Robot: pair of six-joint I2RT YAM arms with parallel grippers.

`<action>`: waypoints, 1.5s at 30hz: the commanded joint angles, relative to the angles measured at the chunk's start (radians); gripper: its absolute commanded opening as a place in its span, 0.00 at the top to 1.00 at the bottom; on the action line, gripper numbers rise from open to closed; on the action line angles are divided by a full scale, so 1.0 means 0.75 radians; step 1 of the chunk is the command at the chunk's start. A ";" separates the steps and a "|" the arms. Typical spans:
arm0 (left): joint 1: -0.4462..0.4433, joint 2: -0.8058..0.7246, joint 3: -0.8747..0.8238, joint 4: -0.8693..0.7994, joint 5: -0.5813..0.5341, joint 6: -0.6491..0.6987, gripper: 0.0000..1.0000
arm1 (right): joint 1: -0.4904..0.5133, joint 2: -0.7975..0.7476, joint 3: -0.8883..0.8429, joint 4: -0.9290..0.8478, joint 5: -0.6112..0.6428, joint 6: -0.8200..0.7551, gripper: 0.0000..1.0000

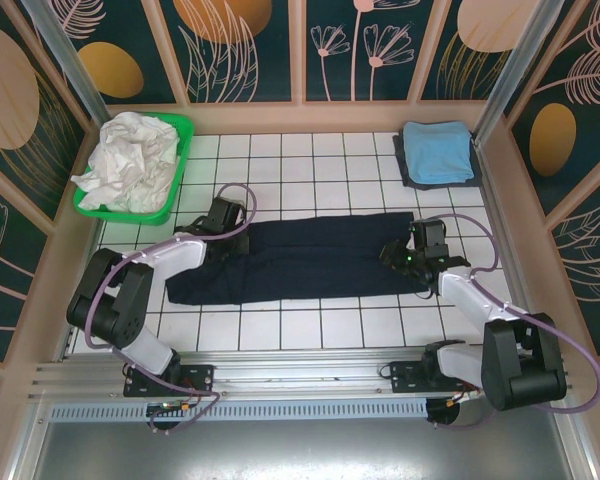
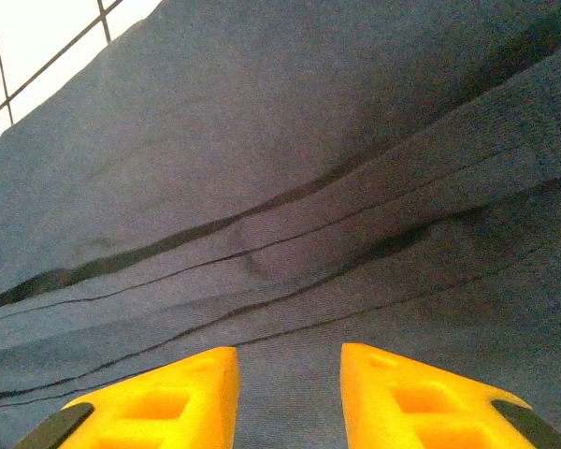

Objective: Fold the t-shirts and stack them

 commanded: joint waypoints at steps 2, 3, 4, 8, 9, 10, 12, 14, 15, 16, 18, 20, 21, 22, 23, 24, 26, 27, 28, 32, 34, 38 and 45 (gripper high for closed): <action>-0.001 -0.095 0.021 -0.038 0.118 0.026 1.00 | -0.021 -0.042 -0.014 -0.012 -0.010 -0.008 0.65; -0.002 -0.131 0.014 -0.044 0.152 0.033 1.00 | -0.022 -0.044 -0.013 -0.014 -0.011 -0.009 0.65; -0.007 -0.177 0.004 -0.055 0.188 0.041 1.00 | -0.024 -0.045 -0.009 -0.017 -0.010 -0.010 0.65; -0.090 -0.361 -0.083 -0.117 0.224 0.049 1.00 | -0.025 -0.050 0.004 -0.028 -0.010 -0.007 0.65; -0.120 -0.395 -0.114 -0.118 0.219 0.043 1.00 | -0.024 -0.050 0.009 -0.032 -0.011 -0.004 0.65; -0.150 -0.431 -0.150 -0.114 0.221 0.030 1.00 | -0.025 -0.048 0.015 -0.036 -0.014 0.001 0.65; -0.201 -0.464 -0.208 -0.104 0.231 -0.003 1.00 | -0.023 -0.041 0.035 -0.039 -0.027 0.005 0.65; -0.253 -0.470 -0.244 -0.099 0.232 -0.019 1.00 | -0.020 -0.026 0.061 -0.041 -0.037 0.009 0.65; -0.278 -0.465 -0.259 -0.091 0.233 -0.022 1.00 | -0.018 -0.018 0.078 -0.041 -0.037 0.011 0.65; -0.294 -0.455 -0.270 -0.080 0.244 -0.025 1.00 | -0.015 -0.011 0.091 -0.043 -0.033 0.013 0.64; -0.312 -0.437 -0.289 -0.044 0.282 -0.032 1.00 | -0.011 0.012 0.113 -0.041 -0.029 0.015 0.64; -0.325 -0.421 -0.297 -0.010 0.327 -0.032 1.00 | -0.003 0.035 0.132 -0.035 -0.027 0.017 0.64; -0.333 -0.414 -0.301 0.007 0.352 -0.034 1.00 | 0.002 0.048 0.138 -0.030 -0.027 0.019 0.64; -0.338 -0.409 -0.306 0.027 0.401 -0.030 1.00 | 0.009 0.060 0.145 -0.023 -0.029 0.023 0.64; -0.345 -0.401 -0.305 0.040 0.433 -0.026 1.00 | 0.014 0.070 0.151 -0.014 -0.029 0.026 0.64; -0.354 -0.393 -0.301 0.047 0.455 -0.024 1.00 | 0.022 0.083 0.159 -0.004 -0.029 0.030 0.64; -0.367 -0.366 -0.304 0.053 0.522 -0.008 1.00 | 0.038 0.112 0.171 0.021 -0.035 0.031 0.64; -0.376 -0.346 -0.305 0.041 0.526 -0.003 0.98 | 0.046 0.132 0.178 0.033 -0.033 0.034 0.64; -0.389 -0.324 -0.301 0.017 0.525 0.006 1.00 | 0.053 0.154 0.188 0.046 -0.033 0.034 0.64; -0.404 -0.295 -0.310 -0.029 0.467 -0.056 1.00 | 0.083 0.245 0.248 0.071 -0.021 0.030 0.64; -0.406 -0.323 -0.341 -0.056 0.366 -0.121 1.00 | 0.101 0.293 0.281 0.090 -0.009 0.026 0.64; -0.404 -0.351 -0.378 -0.090 0.283 -0.180 0.75 | 0.117 0.395 0.337 0.106 0.003 0.009 0.64; -0.404 -0.430 -0.351 -0.163 0.154 -0.259 0.52 | 0.124 0.450 0.271 0.057 0.088 0.016 0.65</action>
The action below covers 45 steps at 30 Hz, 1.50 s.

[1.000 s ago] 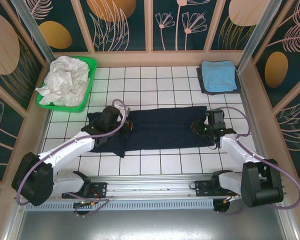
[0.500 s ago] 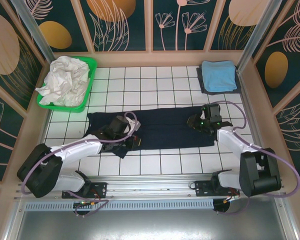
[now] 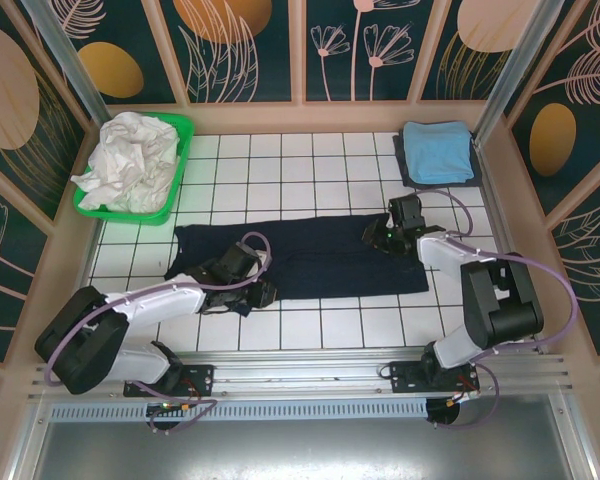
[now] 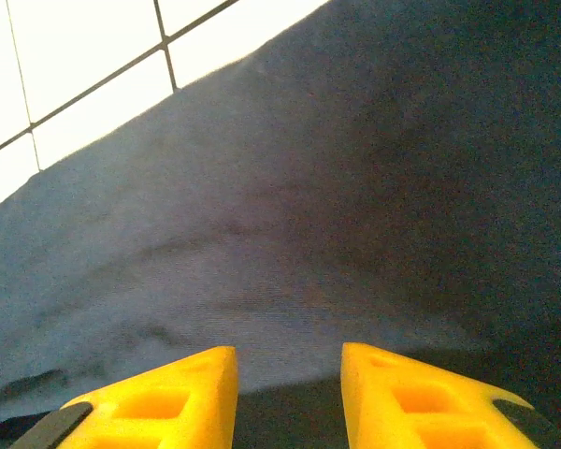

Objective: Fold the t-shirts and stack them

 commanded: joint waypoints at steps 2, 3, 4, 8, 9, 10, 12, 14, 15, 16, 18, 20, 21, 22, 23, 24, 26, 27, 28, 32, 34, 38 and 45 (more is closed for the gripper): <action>-0.004 -0.120 0.045 -0.084 -0.146 -0.085 0.46 | 0.010 -0.039 -0.088 -0.033 0.077 0.022 0.65; 0.000 -0.152 0.062 -0.093 -0.178 -0.093 0.40 | 0.010 -0.061 -0.110 -0.040 0.081 0.025 0.65; 0.003 -0.177 0.082 -0.104 -0.221 -0.105 0.32 | 0.007 -0.084 -0.132 -0.042 0.094 0.028 0.65; 0.075 -0.182 0.146 -0.101 -0.359 -0.141 0.11 | -0.032 -0.120 -0.183 -0.025 0.093 0.016 0.65; 0.121 -0.159 0.158 -0.104 -0.360 -0.149 0.13 | -0.050 -0.114 -0.185 -0.025 0.084 0.011 0.65; 0.172 -0.130 0.166 -0.105 -0.347 -0.156 0.15 | -0.068 -0.110 -0.191 -0.028 0.081 0.006 0.65; 0.243 -0.082 0.163 -0.106 -0.377 -0.171 0.15 | -0.093 -0.120 -0.209 -0.020 0.078 0.002 0.65; 0.304 -0.029 0.149 -0.102 -0.421 -0.175 0.14 | -0.125 -0.129 -0.229 -0.002 0.061 -0.002 0.65; 0.340 0.007 0.148 -0.109 -0.443 -0.180 0.15 | -0.144 -0.129 -0.239 0.008 0.052 -0.005 0.65; 0.373 0.039 0.148 -0.112 -0.462 -0.177 0.15 | -0.164 -0.124 -0.246 0.017 0.043 -0.012 0.65; 0.437 0.103 0.141 -0.080 -0.448 -0.164 0.16 | -0.199 -0.106 -0.256 0.022 0.034 -0.023 0.65; 0.484 0.161 0.152 -0.065 -0.448 -0.157 0.20 | -0.228 -0.094 -0.262 0.022 0.029 -0.038 0.65; 0.496 0.190 0.165 -0.068 -0.470 -0.156 0.24 | -0.243 -0.095 -0.265 0.021 0.028 -0.045 0.65; 0.509 0.213 0.183 -0.078 -0.486 -0.157 0.27 | -0.257 -0.095 -0.267 0.018 0.030 -0.053 0.65; 0.517 0.238 0.203 -0.084 -0.488 -0.149 0.31 | -0.279 -0.099 -0.268 0.018 0.030 -0.059 0.65; 0.525 0.258 0.223 -0.086 -0.488 -0.138 0.36 | -0.298 -0.103 -0.273 0.019 0.027 -0.064 0.65; 0.540 0.282 0.252 -0.084 -0.484 -0.130 0.47 | -0.339 -0.102 -0.277 0.036 -0.023 -0.075 0.65; 0.547 0.293 0.268 -0.085 -0.482 -0.124 0.52 | -0.348 -0.100 -0.275 0.042 -0.041 -0.080 0.65; 0.554 0.303 0.282 -0.092 -0.484 -0.121 0.55 | -0.349 -0.098 -0.271 0.042 -0.042 -0.082 0.65; 0.565 0.325 0.327 -0.115 -0.485 -0.117 0.45 | -0.350 -0.084 -0.252 0.025 -0.044 -0.098 0.65; 0.565 0.332 0.324 -0.099 -0.476 -0.113 0.47 | -0.350 -0.082 -0.254 0.028 -0.048 -0.097 0.65; 0.565 0.399 0.367 -0.113 -0.488 -0.094 0.64 | -0.351 -0.081 -0.259 0.036 -0.058 -0.096 0.65; 0.578 0.479 0.460 -0.182 -0.619 -0.080 0.40 | -0.354 -0.082 -0.266 0.040 -0.071 -0.096 0.65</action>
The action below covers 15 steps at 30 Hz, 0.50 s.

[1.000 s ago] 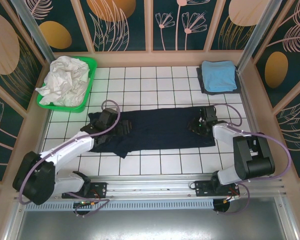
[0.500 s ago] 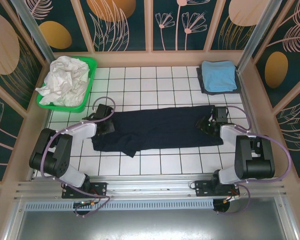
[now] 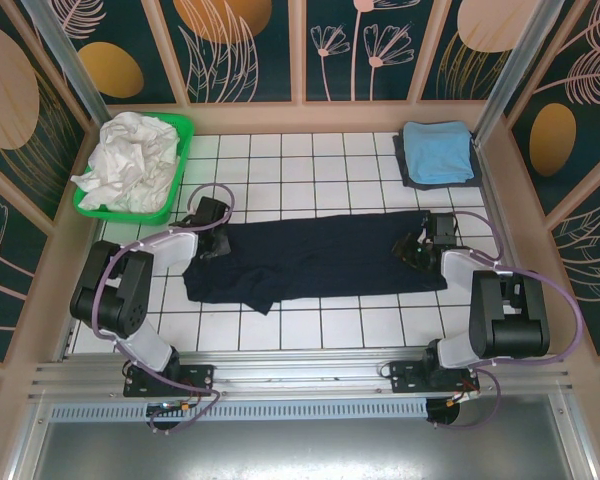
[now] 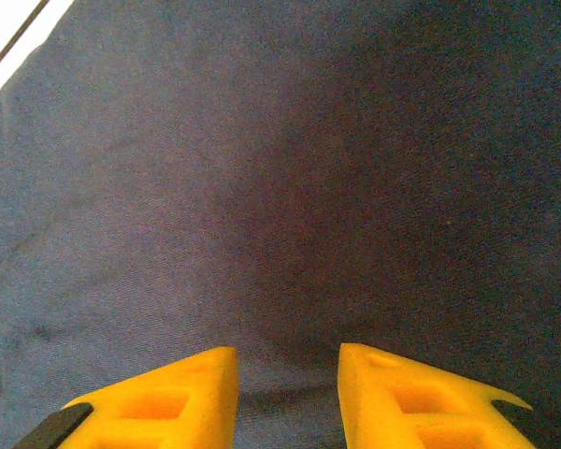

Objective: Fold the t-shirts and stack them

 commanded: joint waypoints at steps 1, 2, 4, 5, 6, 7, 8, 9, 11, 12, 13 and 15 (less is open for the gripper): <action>0.018 0.038 0.065 -0.073 -0.125 0.009 0.40 | -0.012 0.028 -0.032 -0.035 0.001 -0.015 0.65; 0.020 0.047 0.074 -0.080 -0.133 0.013 0.39 | -0.011 0.026 -0.035 -0.034 -0.001 -0.015 0.65; 0.023 0.053 0.083 -0.068 -0.114 0.022 0.44 | -0.014 0.024 -0.036 -0.032 -0.002 -0.014 0.65; 0.025 0.089 0.089 -0.069 -0.107 0.022 0.45 | -0.014 0.024 -0.037 -0.032 -0.003 -0.015 0.65; 0.023 0.100 0.095 -0.071 -0.109 0.022 0.44 | -0.014 0.026 -0.037 -0.033 -0.005 -0.015 0.65; 0.024 0.105 0.096 -0.071 -0.115 0.022 0.43 | -0.014 0.026 -0.038 -0.031 -0.007 -0.016 0.65; 0.026 0.111 0.095 -0.071 -0.118 0.021 0.42 | -0.014 0.028 -0.039 -0.032 -0.008 -0.015 0.65; 0.026 0.114 0.096 -0.067 -0.117 0.022 0.46 | -0.016 0.028 -0.040 -0.032 -0.010 -0.016 0.65; 0.028 0.120 0.096 -0.055 -0.106 0.028 0.53 | -0.015 0.030 -0.039 -0.030 -0.012 -0.016 0.65; 0.029 0.126 0.100 -0.058 -0.109 0.030 0.53 | -0.016 0.032 -0.039 -0.029 -0.014 -0.017 0.65; 0.029 0.131 0.105 -0.066 -0.117 0.030 0.52 | -0.016 0.032 -0.039 -0.029 -0.014 -0.018 0.65; 0.033 0.137 0.119 -0.078 -0.132 0.038 0.58 | -0.015 0.031 -0.039 -0.029 -0.014 -0.018 0.65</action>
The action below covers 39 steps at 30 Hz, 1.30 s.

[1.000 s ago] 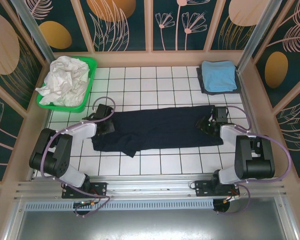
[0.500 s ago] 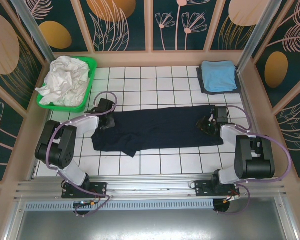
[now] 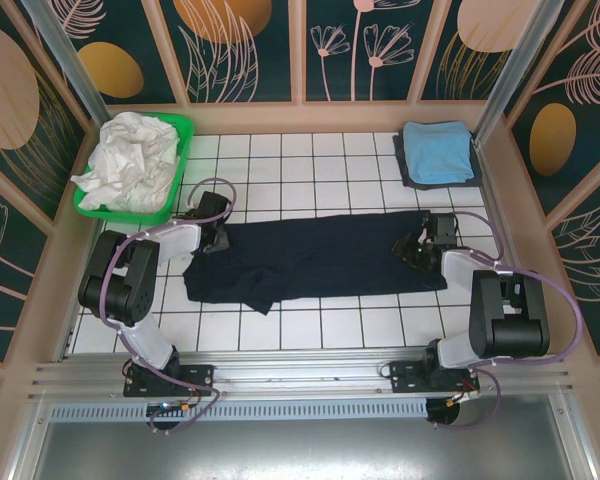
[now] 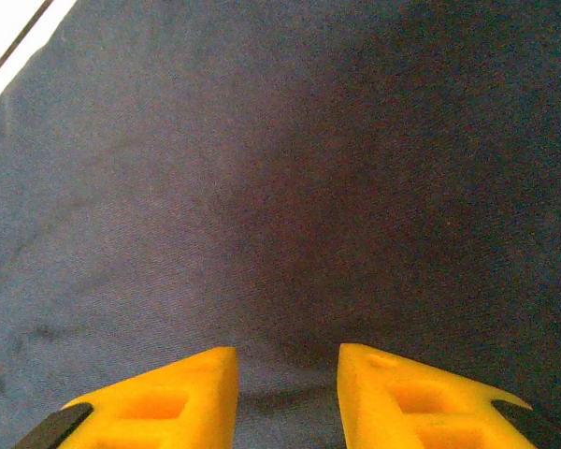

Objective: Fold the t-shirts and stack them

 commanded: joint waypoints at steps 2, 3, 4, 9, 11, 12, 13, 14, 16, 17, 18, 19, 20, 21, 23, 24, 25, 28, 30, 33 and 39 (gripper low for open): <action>0.018 0.030 0.034 -0.052 -0.047 0.024 0.70 | -0.009 0.030 -0.035 -0.038 -0.004 -0.017 0.65; 0.021 0.028 0.038 -0.055 -0.052 0.030 0.74 | -0.009 0.032 -0.035 -0.038 -0.004 -0.018 0.65; 0.024 0.028 0.043 -0.061 -0.057 0.031 0.78 | -0.008 0.031 -0.035 -0.039 -0.004 -0.017 0.65; 0.027 -0.002 0.071 -0.107 -0.103 0.047 0.84 | -0.009 0.029 -0.036 -0.039 -0.004 -0.016 0.65; 0.029 -0.015 0.105 -0.129 -0.121 0.055 0.85 | -0.009 0.030 -0.037 -0.040 -0.002 -0.015 0.65; 0.030 -0.021 0.115 -0.142 -0.126 0.058 0.85 | -0.009 0.030 -0.037 -0.042 -0.002 -0.015 0.65; 0.032 -0.027 0.122 -0.149 -0.129 0.062 0.85 | -0.009 0.029 -0.037 -0.041 -0.002 -0.015 0.65; 0.033 -0.034 0.126 -0.153 -0.129 0.066 0.85 | -0.010 0.031 -0.037 -0.041 -0.002 -0.015 0.65; 0.038 -0.035 0.132 -0.158 -0.133 0.071 0.85 | -0.011 0.039 -0.034 -0.041 -0.006 -0.015 0.65; 0.040 -0.035 0.136 -0.160 -0.131 0.073 0.84 | -0.011 0.044 -0.033 -0.040 -0.010 -0.016 0.65; 0.041 -0.031 0.140 -0.162 -0.131 0.077 0.84 | -0.011 0.048 -0.032 -0.038 -0.010 -0.017 0.65; 0.041 -0.026 0.141 -0.164 -0.131 0.083 0.84 | -0.011 0.050 -0.031 -0.038 -0.012 -0.017 0.65; 0.043 -0.022 0.142 -0.166 -0.136 0.084 0.82 | -0.011 0.048 -0.032 -0.039 -0.014 -0.018 0.65; 0.045 -0.019 0.143 -0.168 -0.137 0.086 0.81 | -0.012 0.049 -0.033 -0.037 -0.014 -0.018 0.65; 0.052 -0.013 0.145 -0.168 -0.133 0.089 0.81 | -0.013 0.046 -0.033 -0.037 -0.014 -0.018 0.65; 0.055 -0.012 0.145 -0.164 -0.127 0.093 0.83 | -0.014 0.048 -0.033 -0.036 -0.016 -0.018 0.65; 0.057 -0.010 0.145 -0.160 -0.123 0.099 0.88 | -0.014 0.047 -0.033 -0.037 -0.016 -0.018 0.65; 0.076 -0.008 0.153 -0.160 -0.118 0.115 0.98 | -0.013 0.048 -0.033 -0.036 -0.020 -0.019 0.65; 0.087 -0.003 0.165 -0.166 -0.103 0.123 0.97 | -0.016 0.047 -0.033 -0.038 -0.020 -0.019 0.65; 0.088 -0.013 0.165 -0.177 -0.078 0.125 0.71 | -0.016 0.046 -0.035 -0.038 -0.020 -0.020 0.65; 0.089 -0.035 0.077 -0.105 0.022 0.112 0.45 | -0.019 0.045 -0.037 -0.035 -0.025 -0.021 0.65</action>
